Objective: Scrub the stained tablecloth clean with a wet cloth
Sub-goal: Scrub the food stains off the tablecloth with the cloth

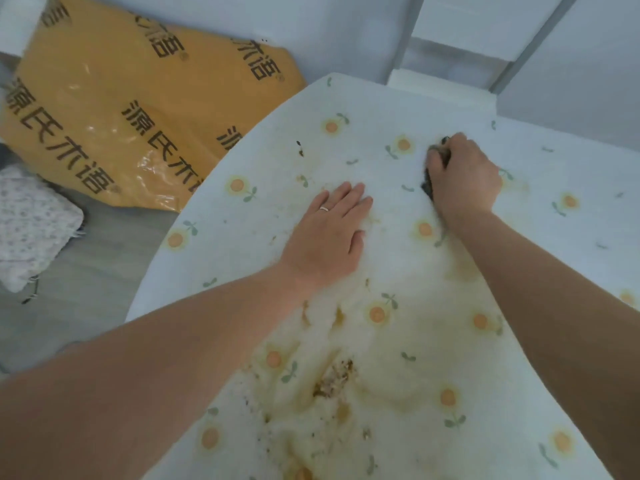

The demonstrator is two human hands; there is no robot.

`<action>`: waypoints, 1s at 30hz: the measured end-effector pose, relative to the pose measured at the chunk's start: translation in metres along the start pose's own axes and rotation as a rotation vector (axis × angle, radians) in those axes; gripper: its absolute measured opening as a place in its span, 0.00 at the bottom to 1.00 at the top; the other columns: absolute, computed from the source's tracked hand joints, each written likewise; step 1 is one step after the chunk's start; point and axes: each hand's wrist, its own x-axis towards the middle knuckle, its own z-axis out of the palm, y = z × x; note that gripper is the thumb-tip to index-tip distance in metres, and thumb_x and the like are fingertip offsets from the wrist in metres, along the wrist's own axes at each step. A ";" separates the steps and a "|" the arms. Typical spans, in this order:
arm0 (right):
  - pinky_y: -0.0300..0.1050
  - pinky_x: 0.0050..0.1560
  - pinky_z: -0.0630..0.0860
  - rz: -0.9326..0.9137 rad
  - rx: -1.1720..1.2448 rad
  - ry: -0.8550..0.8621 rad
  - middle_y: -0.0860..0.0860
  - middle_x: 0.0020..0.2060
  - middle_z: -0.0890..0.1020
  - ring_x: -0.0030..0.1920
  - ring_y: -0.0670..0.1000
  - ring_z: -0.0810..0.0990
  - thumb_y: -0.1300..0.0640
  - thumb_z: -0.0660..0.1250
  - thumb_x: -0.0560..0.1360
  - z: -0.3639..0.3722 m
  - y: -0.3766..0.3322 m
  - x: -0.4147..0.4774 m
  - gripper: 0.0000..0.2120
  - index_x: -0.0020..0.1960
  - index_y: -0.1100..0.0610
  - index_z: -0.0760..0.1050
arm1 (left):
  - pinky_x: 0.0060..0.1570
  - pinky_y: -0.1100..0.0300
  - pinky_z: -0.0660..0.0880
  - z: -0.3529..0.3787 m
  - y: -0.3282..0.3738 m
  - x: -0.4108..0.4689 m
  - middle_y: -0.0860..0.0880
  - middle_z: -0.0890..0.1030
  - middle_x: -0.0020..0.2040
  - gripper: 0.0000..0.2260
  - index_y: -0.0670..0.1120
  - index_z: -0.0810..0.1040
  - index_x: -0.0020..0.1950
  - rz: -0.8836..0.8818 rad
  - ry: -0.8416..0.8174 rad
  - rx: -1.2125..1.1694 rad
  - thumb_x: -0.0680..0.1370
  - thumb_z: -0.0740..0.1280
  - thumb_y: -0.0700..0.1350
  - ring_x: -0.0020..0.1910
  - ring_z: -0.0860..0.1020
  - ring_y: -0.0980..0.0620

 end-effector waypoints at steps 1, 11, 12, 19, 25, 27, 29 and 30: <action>0.51 0.42 0.67 0.082 -0.025 0.013 0.59 0.49 0.78 0.48 0.63 0.78 0.46 0.56 0.81 -0.001 0.005 0.007 0.14 0.52 0.57 0.70 | 0.81 0.48 0.53 -0.007 -0.006 -0.001 0.46 0.61 0.83 0.25 0.44 0.67 0.80 0.017 -0.038 -0.018 0.83 0.52 0.47 0.83 0.57 0.47; 0.50 0.46 0.69 -0.023 0.137 -0.102 0.56 0.55 0.78 0.52 0.61 0.79 0.46 0.57 0.81 0.036 -0.144 0.039 0.14 0.57 0.55 0.74 | 0.81 0.47 0.53 -0.039 -0.126 -0.103 0.47 0.58 0.84 0.28 0.47 0.59 0.84 -0.045 0.000 0.171 0.84 0.54 0.54 0.83 0.57 0.46; 0.49 0.44 0.71 -0.128 0.165 -0.129 0.54 0.51 0.79 0.49 0.59 0.80 0.45 0.57 0.80 0.039 -0.161 0.021 0.14 0.53 0.53 0.74 | 0.81 0.47 0.54 -0.038 -0.126 -0.103 0.48 0.59 0.83 0.28 0.47 0.60 0.83 -0.043 0.009 0.159 0.84 0.54 0.53 0.83 0.57 0.46; 0.47 0.35 0.68 -0.464 0.105 -0.203 0.51 0.43 0.76 0.38 0.55 0.76 0.45 0.58 0.82 0.022 -0.123 -0.033 0.14 0.47 0.54 0.73 | 0.80 0.46 0.57 -0.036 -0.127 -0.102 0.47 0.62 0.83 0.28 0.46 0.62 0.83 -0.034 0.036 0.133 0.83 0.55 0.52 0.82 0.60 0.45; 0.52 0.47 0.70 0.118 -0.005 -0.009 0.59 0.54 0.80 0.54 0.63 0.79 0.50 0.54 0.81 0.040 -0.123 0.088 0.14 0.57 0.57 0.72 | 0.80 0.46 0.57 -0.033 -0.129 -0.102 0.46 0.64 0.82 0.27 0.46 0.65 0.81 -0.023 0.081 0.093 0.82 0.56 0.50 0.81 0.61 0.46; 0.51 0.48 0.70 0.103 0.039 -0.046 0.57 0.56 0.80 0.57 0.62 0.79 0.50 0.55 0.82 0.051 -0.162 0.092 0.14 0.59 0.56 0.73 | 0.80 0.46 0.57 -0.032 -0.130 -0.102 0.47 0.64 0.82 0.27 0.46 0.66 0.81 -0.019 0.094 0.081 0.82 0.57 0.49 0.81 0.61 0.46; 0.49 0.44 0.68 -0.024 0.081 -0.112 0.55 0.52 0.81 0.52 0.60 0.80 0.51 0.55 0.81 0.055 -0.205 0.068 0.11 0.56 0.54 0.74 | 0.80 0.46 0.57 -0.032 -0.131 -0.102 0.47 0.64 0.82 0.27 0.46 0.66 0.81 -0.018 0.101 0.082 0.81 0.59 0.48 0.81 0.61 0.46; 0.48 0.42 0.67 -0.111 0.101 -0.158 0.54 0.48 0.80 0.47 0.60 0.79 0.51 0.56 0.81 0.055 -0.222 0.047 0.09 0.52 0.53 0.74 | 0.80 0.46 0.58 -0.032 -0.131 -0.102 0.47 0.64 0.82 0.27 0.46 0.66 0.81 -0.018 0.106 0.082 0.81 0.59 0.48 0.82 0.61 0.46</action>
